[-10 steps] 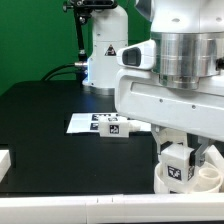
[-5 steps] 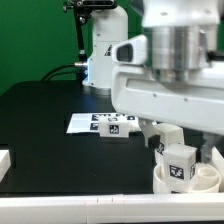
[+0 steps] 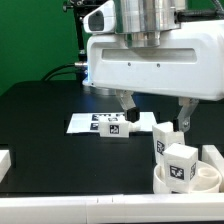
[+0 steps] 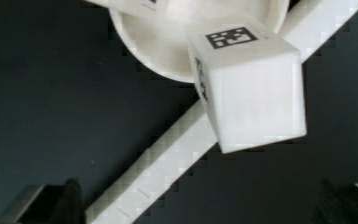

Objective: Assemble stool

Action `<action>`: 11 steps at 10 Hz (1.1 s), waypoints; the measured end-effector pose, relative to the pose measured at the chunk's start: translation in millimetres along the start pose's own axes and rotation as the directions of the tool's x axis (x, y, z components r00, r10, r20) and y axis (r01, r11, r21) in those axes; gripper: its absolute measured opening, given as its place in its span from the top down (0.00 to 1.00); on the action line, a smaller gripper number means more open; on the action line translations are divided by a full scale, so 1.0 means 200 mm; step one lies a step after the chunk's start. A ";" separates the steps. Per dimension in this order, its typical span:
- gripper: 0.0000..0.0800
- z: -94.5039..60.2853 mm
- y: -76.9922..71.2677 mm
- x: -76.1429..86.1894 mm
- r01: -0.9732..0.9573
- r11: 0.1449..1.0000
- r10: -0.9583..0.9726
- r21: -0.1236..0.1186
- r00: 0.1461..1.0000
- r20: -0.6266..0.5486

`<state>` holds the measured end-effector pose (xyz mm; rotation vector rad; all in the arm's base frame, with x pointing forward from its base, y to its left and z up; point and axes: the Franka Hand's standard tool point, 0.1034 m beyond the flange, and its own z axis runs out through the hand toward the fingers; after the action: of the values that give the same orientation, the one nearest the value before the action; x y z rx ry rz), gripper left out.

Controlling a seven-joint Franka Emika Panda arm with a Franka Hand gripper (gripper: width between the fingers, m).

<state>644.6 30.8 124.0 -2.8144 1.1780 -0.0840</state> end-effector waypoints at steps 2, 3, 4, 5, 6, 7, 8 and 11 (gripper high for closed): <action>0.19 -0.04 0.04 0.00 0.067 0.998 -0.067 0.005 0.998 0.001; 0.19 -0.08 0.10 -0.02 0.086 0.996 -0.086 0.005 0.996 0.008; 0.19 -0.12 0.16 -0.06 0.159 0.987 -0.159 0.008 0.987 0.016; 0.19 -0.15 0.20 -0.08 0.221 0.975 -0.221 0.012 0.975 0.015; 0.19 -0.14 0.18 -0.07 0.257 0.966 -0.257 0.013 0.966 -0.023; 0.19 -0.13 0.18 -0.07 0.271 0.962 -0.271 0.011 0.962 -0.018; 0.19 -0.13 0.18 -0.07 0.270 0.963 -0.269 0.010 0.963 -0.018; 0.19 -0.06 0.35 -0.11 0.068 0.998 -0.068 0.014 0.998 -0.004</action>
Offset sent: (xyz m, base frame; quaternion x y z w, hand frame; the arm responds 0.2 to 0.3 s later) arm -0.0685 -0.0202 0.0264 -0.0172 -0.0409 -0.0866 0.9953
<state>578.9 -2.7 128.5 -2.8431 1.0772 -0.1012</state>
